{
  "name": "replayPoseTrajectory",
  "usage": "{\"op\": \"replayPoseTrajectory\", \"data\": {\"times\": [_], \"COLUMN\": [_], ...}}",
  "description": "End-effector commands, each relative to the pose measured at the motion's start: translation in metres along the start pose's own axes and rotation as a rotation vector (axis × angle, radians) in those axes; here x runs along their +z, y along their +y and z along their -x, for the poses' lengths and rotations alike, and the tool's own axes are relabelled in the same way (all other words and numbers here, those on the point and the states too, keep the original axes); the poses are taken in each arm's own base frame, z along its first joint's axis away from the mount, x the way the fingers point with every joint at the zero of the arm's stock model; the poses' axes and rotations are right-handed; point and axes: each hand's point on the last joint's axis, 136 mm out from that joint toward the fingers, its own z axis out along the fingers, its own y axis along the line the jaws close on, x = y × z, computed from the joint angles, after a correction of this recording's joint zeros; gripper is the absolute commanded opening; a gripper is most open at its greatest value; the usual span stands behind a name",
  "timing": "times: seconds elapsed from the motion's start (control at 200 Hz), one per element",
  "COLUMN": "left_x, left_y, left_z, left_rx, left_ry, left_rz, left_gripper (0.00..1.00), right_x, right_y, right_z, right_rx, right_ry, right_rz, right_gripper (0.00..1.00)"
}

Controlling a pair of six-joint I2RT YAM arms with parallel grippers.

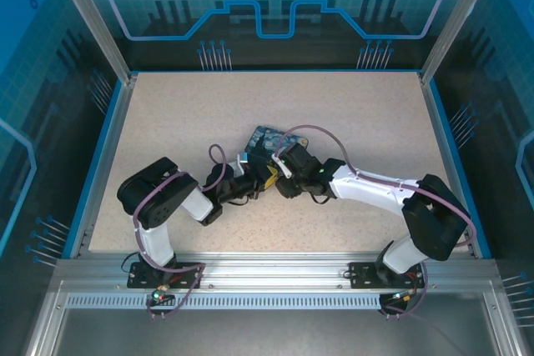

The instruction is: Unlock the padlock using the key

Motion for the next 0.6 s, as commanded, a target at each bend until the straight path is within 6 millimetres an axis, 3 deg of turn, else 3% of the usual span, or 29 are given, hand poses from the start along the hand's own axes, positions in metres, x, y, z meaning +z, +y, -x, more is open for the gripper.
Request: {"op": "replayPoseTrajectory", "data": {"times": [0.0,0.27,0.595], "left_x": [0.004,0.004,0.005], "left_y": [-0.029,-0.029,-0.03], "left_z": [-0.009,-0.009,-0.009], "left_rx": [0.036,0.037,0.036], "left_ry": [0.052,0.049,0.051], "left_rz": [-0.105,-0.106,-0.109], "left_gripper": [0.0,0.0,0.0], "right_x": [-0.006,-0.017,0.0], "right_y": [-0.003,0.003,0.0], "right_z": [0.021,0.028,0.019], "right_rx": [-0.093,-0.169,-0.208], "right_ry": [-0.069,-0.142,-0.081], "right_rz": [-0.093,-0.153,-0.183], "right_gripper": [0.43,0.43,0.4]}}
